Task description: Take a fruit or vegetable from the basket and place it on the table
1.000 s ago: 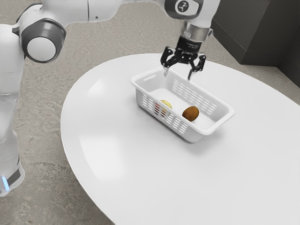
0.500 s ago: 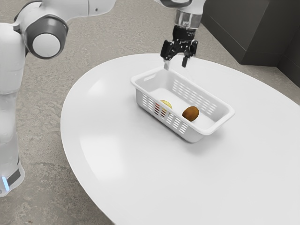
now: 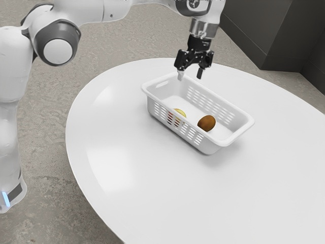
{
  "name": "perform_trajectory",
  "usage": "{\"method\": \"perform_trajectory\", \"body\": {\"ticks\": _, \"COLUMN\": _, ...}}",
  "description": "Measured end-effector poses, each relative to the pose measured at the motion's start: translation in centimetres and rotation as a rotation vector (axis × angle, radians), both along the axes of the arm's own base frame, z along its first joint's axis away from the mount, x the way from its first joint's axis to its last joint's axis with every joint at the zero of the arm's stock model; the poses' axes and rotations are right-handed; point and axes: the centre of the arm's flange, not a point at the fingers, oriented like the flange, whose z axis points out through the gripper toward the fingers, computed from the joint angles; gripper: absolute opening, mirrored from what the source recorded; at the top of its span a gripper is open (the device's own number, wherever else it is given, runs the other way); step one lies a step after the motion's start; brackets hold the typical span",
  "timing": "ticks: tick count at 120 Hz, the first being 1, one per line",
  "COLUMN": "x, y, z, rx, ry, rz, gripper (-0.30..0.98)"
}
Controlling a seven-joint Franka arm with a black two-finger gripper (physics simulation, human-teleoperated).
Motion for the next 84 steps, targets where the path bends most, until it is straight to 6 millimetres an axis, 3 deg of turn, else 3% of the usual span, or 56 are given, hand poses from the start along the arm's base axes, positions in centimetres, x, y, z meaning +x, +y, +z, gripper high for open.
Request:
{"method": "perform_trajectory", "body": {"ticks": 11, "x": 0.8, "y": 1.5, "z": -1.3, "rx": 0.022, "ry": -0.018, "rz": -0.146, "gripper": 0.69}}
{"method": "perform_trajectory", "body": {"ticks": 19, "x": 1.5, "y": 0.7, "z": -2.2, "rx": 0.069, "ry": -0.021, "rz": -0.285, "gripper": 0.69}}
{"method": "perform_trajectory", "body": {"ticks": 32, "x": 3.3, "y": 2.7, "z": -5.2, "rx": 0.113, "ry": -0.025, "rz": -0.474, "gripper": 0.68}}
{"method": "perform_trajectory", "body": {"ticks": 42, "x": 4.5, "y": 3.5, "z": -5.9, "rx": 0.144, "ry": -0.08, "rz": -0.623, "gripper": 0.68}}
{"method": "perform_trajectory", "body": {"ticks": 55, "x": 5.7, "y": 2.4, "z": -5.7, "rx": 0.177, "ry": -0.153, "rz": -0.819, "gripper": 0.67}}
{"method": "perform_trajectory", "body": {"ticks": 84, "x": 8.2, "y": -0.4, "z": -7.9, "rx": 0.195, "ry": -0.233, "rz": -1.166, "gripper": 0.66}}
